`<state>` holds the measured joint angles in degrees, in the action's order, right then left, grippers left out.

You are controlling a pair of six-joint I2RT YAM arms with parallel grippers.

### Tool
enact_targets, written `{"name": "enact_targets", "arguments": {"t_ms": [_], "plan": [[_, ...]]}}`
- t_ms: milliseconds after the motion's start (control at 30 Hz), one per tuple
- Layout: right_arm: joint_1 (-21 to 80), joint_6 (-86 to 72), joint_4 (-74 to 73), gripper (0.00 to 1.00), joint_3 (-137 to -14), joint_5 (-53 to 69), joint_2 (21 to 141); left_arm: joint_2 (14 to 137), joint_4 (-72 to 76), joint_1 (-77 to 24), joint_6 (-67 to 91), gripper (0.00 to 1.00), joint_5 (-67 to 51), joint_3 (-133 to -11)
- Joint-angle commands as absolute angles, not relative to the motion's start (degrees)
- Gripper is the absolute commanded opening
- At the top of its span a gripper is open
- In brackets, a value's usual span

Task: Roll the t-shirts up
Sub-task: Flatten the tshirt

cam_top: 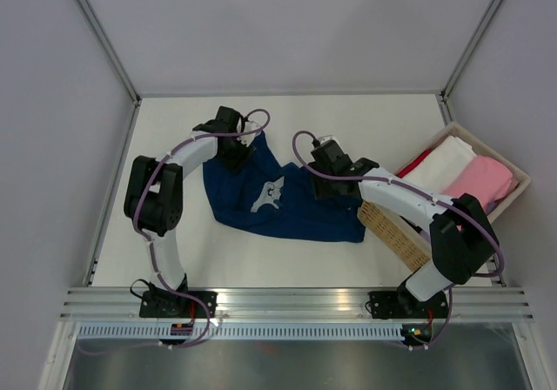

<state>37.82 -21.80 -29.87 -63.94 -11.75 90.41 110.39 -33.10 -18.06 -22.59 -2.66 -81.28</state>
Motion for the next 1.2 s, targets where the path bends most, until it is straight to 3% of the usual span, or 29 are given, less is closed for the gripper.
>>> {"name": "enact_targets", "arguments": {"t_ms": [0, 433, 500, 533, 633, 667, 900, 1167], "plan": [[37.88, -23.38, -27.25, 0.54, -61.79, -10.99, 88.15, 111.53, -32.43, -17.75, -19.08, 0.64, 2.9, -83.15], [37.88, -23.47, -26.63, 0.55, -59.85, -11.51, 88.86, 117.5, -39.2, -16.17, -18.81, 0.46, -6.06, -85.78], [37.88, -23.64, -26.46, 0.55, -59.41, -11.43, 88.6, 117.78, -39.55, -16.17, -18.72, 0.37, -7.73, -85.61], [37.88, -23.73, -26.19, 0.55, -58.8, -11.34, 88.25, 117.51, -39.46, -16.08, -18.63, 0.26, -8.69, -85.34], [37.97, -23.82, -26.19, 0.57, -58.36, -11.34, 88.24, 115.49, -39.38, -16.08, -18.46, 0.13, -10.28, -84.73], [37.88, -23.73, -26.1, 0.57, -58.1, -11.34, 88.5, 114.36, -39.29, -16.0, -18.2, 0.04, -9.85, -84.55], [38.32, -23.82, -25.49, 0.58, -57.48, -11.69, 89.21, 107.06, -37.44, -12.14, -18.02, 0.02, -11.86, -81.65], [40.6, -24.17, -27.86, 0.64, -58.09, -15.11, 91.05, 97.13, -37.09, 3.68, -19.59, 0.02, -14.76, -74.47]]}}
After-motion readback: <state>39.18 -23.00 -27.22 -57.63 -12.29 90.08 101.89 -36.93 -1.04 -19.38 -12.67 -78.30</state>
